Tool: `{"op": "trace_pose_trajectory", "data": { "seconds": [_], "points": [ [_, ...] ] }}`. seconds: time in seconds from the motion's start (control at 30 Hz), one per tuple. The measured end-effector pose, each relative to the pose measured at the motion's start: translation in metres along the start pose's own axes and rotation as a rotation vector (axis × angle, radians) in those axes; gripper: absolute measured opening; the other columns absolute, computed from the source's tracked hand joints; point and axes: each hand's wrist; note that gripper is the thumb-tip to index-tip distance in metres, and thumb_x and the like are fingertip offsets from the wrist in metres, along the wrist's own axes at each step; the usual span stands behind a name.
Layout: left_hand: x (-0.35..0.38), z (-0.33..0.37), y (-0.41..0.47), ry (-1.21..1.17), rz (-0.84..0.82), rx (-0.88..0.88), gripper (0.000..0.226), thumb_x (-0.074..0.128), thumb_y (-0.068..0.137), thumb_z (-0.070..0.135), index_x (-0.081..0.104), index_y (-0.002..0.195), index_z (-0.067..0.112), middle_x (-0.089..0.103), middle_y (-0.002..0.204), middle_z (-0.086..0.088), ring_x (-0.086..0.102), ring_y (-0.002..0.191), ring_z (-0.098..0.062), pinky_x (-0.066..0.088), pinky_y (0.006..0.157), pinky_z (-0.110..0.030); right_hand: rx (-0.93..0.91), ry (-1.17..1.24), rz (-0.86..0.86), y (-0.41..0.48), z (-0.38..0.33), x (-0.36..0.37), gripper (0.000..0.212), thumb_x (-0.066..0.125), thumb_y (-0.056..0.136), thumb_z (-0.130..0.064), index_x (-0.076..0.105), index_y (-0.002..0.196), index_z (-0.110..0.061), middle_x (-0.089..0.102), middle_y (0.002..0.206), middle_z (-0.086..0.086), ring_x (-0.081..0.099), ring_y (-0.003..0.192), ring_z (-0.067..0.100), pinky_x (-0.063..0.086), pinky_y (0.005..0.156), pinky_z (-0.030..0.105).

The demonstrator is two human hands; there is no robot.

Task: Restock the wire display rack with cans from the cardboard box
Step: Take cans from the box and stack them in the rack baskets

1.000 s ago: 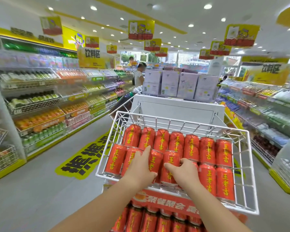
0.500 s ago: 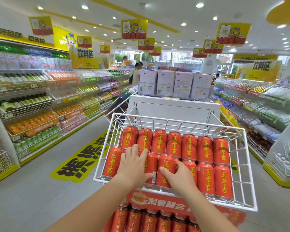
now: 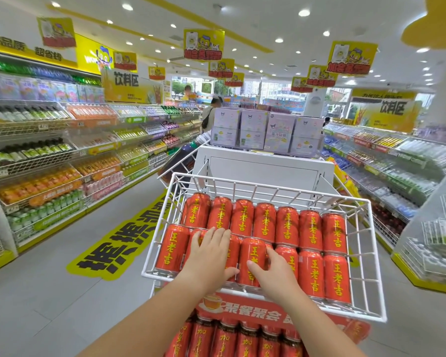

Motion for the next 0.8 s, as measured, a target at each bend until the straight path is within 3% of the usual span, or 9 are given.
{"op": "trace_pose_trajectory", "data": {
  "seconds": [0.1,0.23,0.33,0.43,0.5,0.53,0.67,0.8],
  "points": [
    [-0.005,0.002,-0.005,0.02,-0.041,0.01,0.101,0.042,0.092,0.073,-0.006,0.16,0.014,-0.003,0.169,-0.009,-0.004,0.156,-0.028,0.004,0.124,-0.056,-0.026,-0.086,0.007,-0.006,-0.003,-0.005,0.082,0.057,0.083,-0.067,0.036,0.149,-0.024,0.048,0.146,-0.001,0.052,0.127,0.02,0.048,0.102,0.036],
    [-0.012,-0.003,-0.021,0.037,-0.034,0.032,0.106,0.041,0.089,0.077,-0.01,0.16,0.018,-0.01,0.168,-0.011,-0.009,0.155,-0.032,0.001,0.124,-0.057,-0.102,-0.387,0.085,-0.02,-0.006,-0.013,0.091,0.049,0.088,-0.067,0.016,0.158,-0.019,0.029,0.158,0.004,0.03,0.145,0.025,0.034,0.116,0.043],
    [-0.021,-0.014,-0.035,0.105,-0.042,0.043,0.11,0.034,0.084,0.085,-0.009,0.16,0.018,-0.008,0.169,-0.012,-0.008,0.155,-0.033,0.001,0.123,-0.058,-0.208,-0.596,0.152,-0.035,-0.013,-0.016,0.091,0.043,0.089,-0.069,0.016,0.158,-0.016,0.029,0.158,0.006,0.027,0.146,0.025,0.028,0.119,0.041],
    [-0.024,-0.029,-0.05,0.074,-0.015,0.066,0.119,0.015,0.071,0.096,0.009,0.161,0.017,0.011,0.168,-0.014,0.007,0.154,-0.037,0.01,0.121,-0.06,-0.227,-0.699,0.153,-0.052,-0.022,-0.007,0.089,0.031,0.088,-0.072,0.021,0.157,-0.017,0.028,0.16,0.009,0.023,0.148,0.029,0.023,0.12,0.045],
    [-0.023,-0.042,-0.061,0.047,0.022,0.084,0.12,0.015,0.07,0.098,0.035,0.155,0.016,0.038,0.158,-0.016,0.031,0.148,-0.041,0.027,0.114,-0.065,-0.208,-0.735,0.137,-0.067,-0.03,0.002,0.089,0.025,0.089,-0.073,0.019,0.158,-0.018,0.02,0.164,0.012,0.015,0.152,0.032,0.017,0.123,0.047],
    [-0.023,-0.05,-0.068,0.043,0.059,0.102,0.118,0.018,0.071,0.097,0.04,0.153,0.016,0.042,0.156,-0.016,0.035,0.145,-0.042,0.03,0.112,-0.066,-0.202,-0.742,0.132,-0.075,-0.035,0.008,0.09,0.023,0.089,-0.074,0.018,0.159,-0.018,0.016,0.165,0.012,0.012,0.153,0.032,0.014,0.123,0.048],
    [-0.021,-0.076,-0.112,0.036,0.025,0.164,0.119,0.02,0.07,0.095,0.011,0.162,0.02,0.011,0.168,-0.013,0.005,0.155,-0.038,0.003,0.121,-0.062,-0.176,-0.78,0.147,-0.114,-0.048,0.038,0.096,0.011,0.081,-0.075,0.017,0.159,-0.02,0.015,0.166,0.012,0.011,0.153,0.033,0.013,0.123,0.049],
    [-0.004,-0.097,-0.163,0.066,-0.004,0.234,0.111,0.036,0.077,0.085,0.008,0.161,0.019,0.012,0.168,-0.014,0.006,0.155,-0.036,0.007,0.12,-0.063,-0.166,-0.83,0.162,-0.156,-0.045,0.078,0.086,0.023,0.09,-0.071,0.021,0.159,-0.018,0.017,0.166,0.013,0.013,0.153,0.033,0.015,0.123,0.048]
  ]
}}
Point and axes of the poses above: each hand's wrist, its own y-axis towards the middle knuckle, its own x-axis out of the palm, z = x × y
